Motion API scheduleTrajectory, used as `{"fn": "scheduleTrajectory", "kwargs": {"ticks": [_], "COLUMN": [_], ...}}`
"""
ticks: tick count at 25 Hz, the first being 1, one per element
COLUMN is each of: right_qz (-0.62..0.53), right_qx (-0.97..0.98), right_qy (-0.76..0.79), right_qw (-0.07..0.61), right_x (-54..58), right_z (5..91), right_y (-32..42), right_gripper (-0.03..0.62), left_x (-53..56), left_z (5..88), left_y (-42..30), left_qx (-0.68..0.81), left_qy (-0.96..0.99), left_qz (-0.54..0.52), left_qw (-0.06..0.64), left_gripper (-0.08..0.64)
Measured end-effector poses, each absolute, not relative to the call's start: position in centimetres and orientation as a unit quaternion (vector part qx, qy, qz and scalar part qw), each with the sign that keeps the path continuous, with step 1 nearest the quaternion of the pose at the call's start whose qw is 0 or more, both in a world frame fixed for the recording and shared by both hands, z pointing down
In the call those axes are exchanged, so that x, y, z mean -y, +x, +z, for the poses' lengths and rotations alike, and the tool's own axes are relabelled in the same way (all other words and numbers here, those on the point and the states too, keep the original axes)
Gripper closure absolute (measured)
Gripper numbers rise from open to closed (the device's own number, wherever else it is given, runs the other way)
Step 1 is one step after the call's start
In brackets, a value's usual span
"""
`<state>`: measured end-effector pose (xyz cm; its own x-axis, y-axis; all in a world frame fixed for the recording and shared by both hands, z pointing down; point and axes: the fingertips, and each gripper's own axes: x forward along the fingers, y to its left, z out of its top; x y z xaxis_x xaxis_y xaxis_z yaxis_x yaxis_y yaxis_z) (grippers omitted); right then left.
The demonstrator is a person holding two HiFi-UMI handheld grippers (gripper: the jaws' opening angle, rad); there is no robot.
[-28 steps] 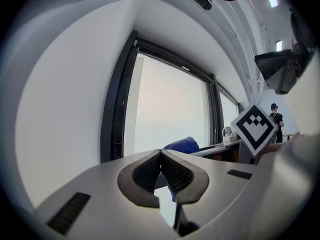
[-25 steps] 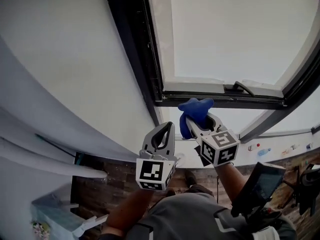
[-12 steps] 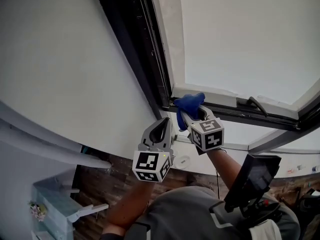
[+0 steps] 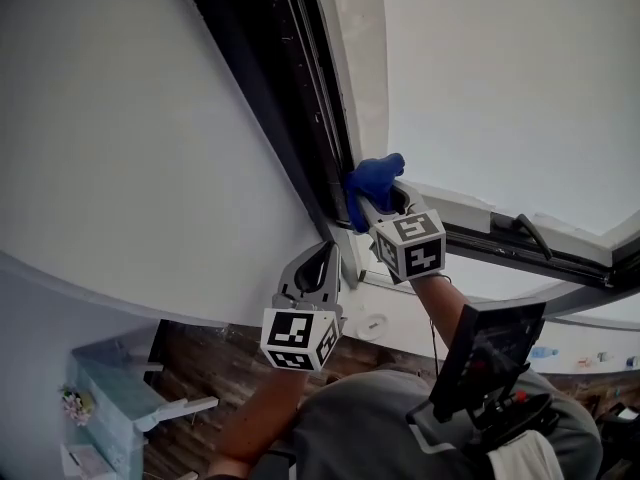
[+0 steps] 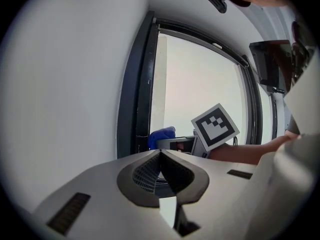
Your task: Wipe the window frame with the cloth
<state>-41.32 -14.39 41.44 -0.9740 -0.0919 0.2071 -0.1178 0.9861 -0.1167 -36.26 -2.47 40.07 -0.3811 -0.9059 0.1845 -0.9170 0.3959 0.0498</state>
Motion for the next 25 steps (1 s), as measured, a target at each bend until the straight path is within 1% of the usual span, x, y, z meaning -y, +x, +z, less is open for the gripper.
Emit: {"fn": "scheduleTrajectory", "kwargs": {"ticks": [6,9,19,25], "right_qz": [0.079,0.073,0.087,0.088], "right_qx": [0.992,0.992,0.978,0.972], "right_qy": [0.055,0.055,0.067,0.069], "right_qw": [0.082,0.084,0.176,0.205], "right_x": [15.6,16.0,16.1,16.0], "right_z": [39.2,39.8,48.0,49.7], "right_y": [-42.0,-42.9,-44.1,-44.1], "right_gripper": [0.43,0.43,0.431,0.431], "left_x": [2.8,2.8,1.9,1.5], "left_z": [39.6,39.7,40.3,40.6], "left_y": [-36.5,-36.6,-36.0,-36.0], "left_qx": [0.829,0.827,0.821,0.819], "left_qy": [0.551,0.554,0.559,0.562], "left_qz": [0.038,0.043,0.065,0.064], "left_qw": [0.09,0.089,0.093,0.097], "left_gripper": [0.552,0.552,0.552,0.552]}}
